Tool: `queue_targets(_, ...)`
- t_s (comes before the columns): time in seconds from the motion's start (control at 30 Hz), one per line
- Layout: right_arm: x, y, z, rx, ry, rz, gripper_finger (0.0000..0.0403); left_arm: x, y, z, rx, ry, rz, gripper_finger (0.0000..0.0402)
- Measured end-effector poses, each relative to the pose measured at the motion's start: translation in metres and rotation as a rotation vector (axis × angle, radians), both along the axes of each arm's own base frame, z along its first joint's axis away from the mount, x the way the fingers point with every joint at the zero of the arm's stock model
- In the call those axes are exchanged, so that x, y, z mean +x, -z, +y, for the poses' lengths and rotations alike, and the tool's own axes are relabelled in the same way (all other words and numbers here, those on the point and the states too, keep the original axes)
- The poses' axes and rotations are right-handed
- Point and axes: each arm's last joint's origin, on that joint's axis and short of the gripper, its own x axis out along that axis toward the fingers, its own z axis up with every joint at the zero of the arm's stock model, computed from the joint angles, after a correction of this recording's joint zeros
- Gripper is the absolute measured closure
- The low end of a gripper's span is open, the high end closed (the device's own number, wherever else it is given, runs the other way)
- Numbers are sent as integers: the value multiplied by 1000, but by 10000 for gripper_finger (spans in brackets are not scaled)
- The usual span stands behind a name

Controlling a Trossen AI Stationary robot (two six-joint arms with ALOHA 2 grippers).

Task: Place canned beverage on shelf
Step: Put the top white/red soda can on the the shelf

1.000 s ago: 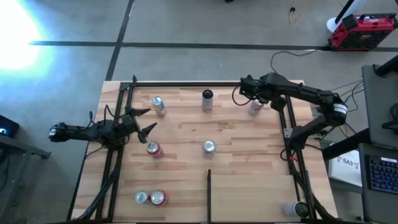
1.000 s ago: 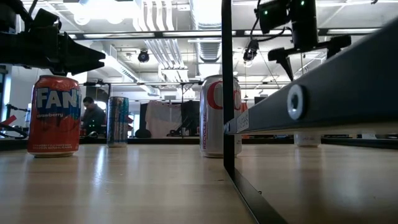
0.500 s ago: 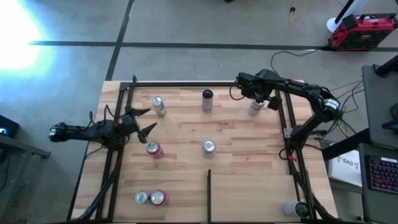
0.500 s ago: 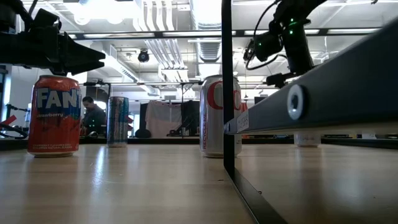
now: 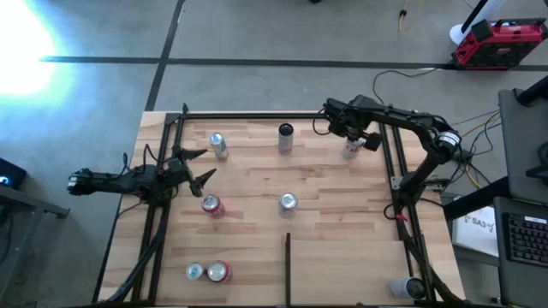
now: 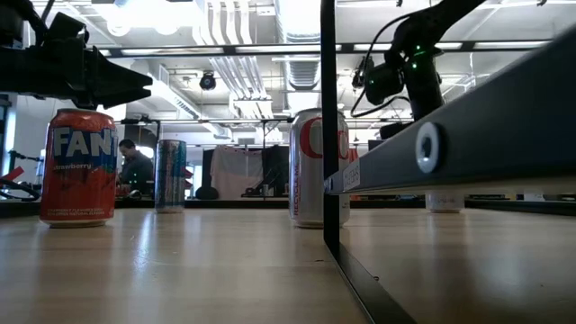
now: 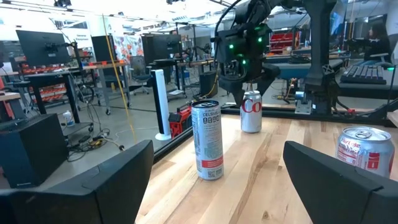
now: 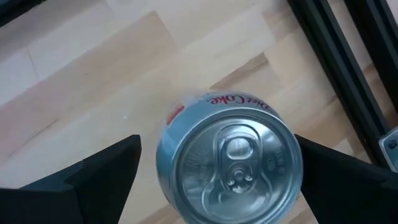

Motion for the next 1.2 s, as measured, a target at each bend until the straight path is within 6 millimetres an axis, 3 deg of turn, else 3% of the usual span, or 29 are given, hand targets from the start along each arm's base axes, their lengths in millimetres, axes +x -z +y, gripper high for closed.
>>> queue_targets(0.27,0,1,-2,-13,-5,-17,29,0,0,0,0,0,0,58)
queue_targets(0.5,0,2,-2,-3,21,-32,113,0,0,0,0,0,0,58)
queue_targets(0.7,1,-2,0,47,13,-83,113,0,0,0,0,0,0,58)
queue_targets(0.8,3,-16,4,53,-15,-125,113,0,0,0,0,0,0,58)
queue_targets(0.93,2,-50,18,6,-67,-166,113,0,0,0,0,0,0,58)
queue_targets(1.2,0,-92,75,27,-182,-158,113,0,0,0,0,0,0,58)
